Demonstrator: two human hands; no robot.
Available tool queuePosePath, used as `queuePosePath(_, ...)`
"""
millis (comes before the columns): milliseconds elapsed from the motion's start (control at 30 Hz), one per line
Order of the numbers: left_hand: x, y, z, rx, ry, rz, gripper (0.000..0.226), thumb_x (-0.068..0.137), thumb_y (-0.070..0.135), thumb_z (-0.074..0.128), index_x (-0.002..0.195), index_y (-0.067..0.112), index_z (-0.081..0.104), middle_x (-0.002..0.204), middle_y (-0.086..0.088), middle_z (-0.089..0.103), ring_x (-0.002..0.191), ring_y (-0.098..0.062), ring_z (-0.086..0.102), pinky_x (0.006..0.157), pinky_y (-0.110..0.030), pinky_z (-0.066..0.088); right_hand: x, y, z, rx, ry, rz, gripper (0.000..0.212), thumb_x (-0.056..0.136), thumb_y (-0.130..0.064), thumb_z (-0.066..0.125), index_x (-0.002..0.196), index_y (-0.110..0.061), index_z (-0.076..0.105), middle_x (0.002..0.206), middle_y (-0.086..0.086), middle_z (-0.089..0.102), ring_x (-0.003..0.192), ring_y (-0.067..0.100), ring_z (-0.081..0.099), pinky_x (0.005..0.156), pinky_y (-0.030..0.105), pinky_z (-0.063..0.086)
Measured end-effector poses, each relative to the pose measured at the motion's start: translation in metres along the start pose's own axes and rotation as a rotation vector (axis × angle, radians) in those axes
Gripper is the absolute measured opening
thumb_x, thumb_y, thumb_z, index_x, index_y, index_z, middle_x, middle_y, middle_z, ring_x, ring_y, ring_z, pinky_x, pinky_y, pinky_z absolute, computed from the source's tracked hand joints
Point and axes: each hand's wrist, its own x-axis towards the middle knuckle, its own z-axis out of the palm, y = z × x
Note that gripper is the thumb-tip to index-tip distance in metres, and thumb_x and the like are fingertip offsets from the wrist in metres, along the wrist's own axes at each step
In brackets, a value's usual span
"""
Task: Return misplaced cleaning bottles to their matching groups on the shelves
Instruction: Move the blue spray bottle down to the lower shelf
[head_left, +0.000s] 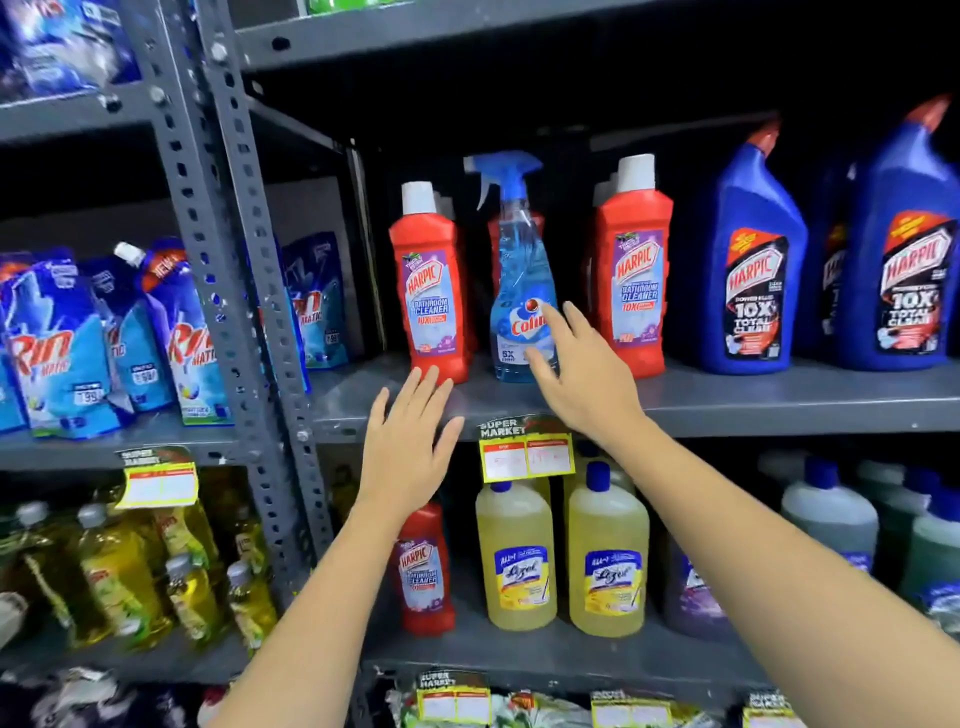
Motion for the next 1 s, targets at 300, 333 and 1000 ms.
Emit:
queuePosePath(300,-0.001,-0.006,0.012,-0.021,0.125,0.015,0.041,0.097,0.039,0.041,0.115,0.013,0.067,0.121,-0.004,0.068,0.127,-0.022,0.052,0.106,-0.045,0.034,0.043,0.008,0.012,0.163,-0.008,0.182,0.077,0.096,-0.041,0.052,0.156,-0.014,0.013,0.161,0.012,0.022,0.139,0.032,0.039,0.102,0.045,0.039)
queuePosePath(333,-0.001,-0.006,0.012,-0.016,0.129,0.021,0.041,0.097,0.039,0.042,0.115,0.013,0.067,0.121,-0.003,0.068,0.125,-0.022,0.053,0.106,-0.044,0.034,0.049,0.007,0.013,0.234,0.005,0.236,0.079,0.094,-0.042,0.055,0.156,-0.012,0.015,0.159,0.013,0.025,0.139,0.032,0.039,0.105,0.043,0.037)
queuePosePath(1000,0.0,-0.013,0.013,-0.001,0.196,0.086,0.036,0.097,0.04,0.046,0.111,0.014,0.068,0.115,-0.004,0.07,0.109,-0.02,0.062,0.091,-0.039,0.04,0.086,-0.018,0.03,0.809,0.085,0.464,0.057,0.086,-0.021,0.074,0.127,-0.009,0.035,0.11,0.001,0.058,0.104,0.019,0.061,0.086,0.034,0.054)
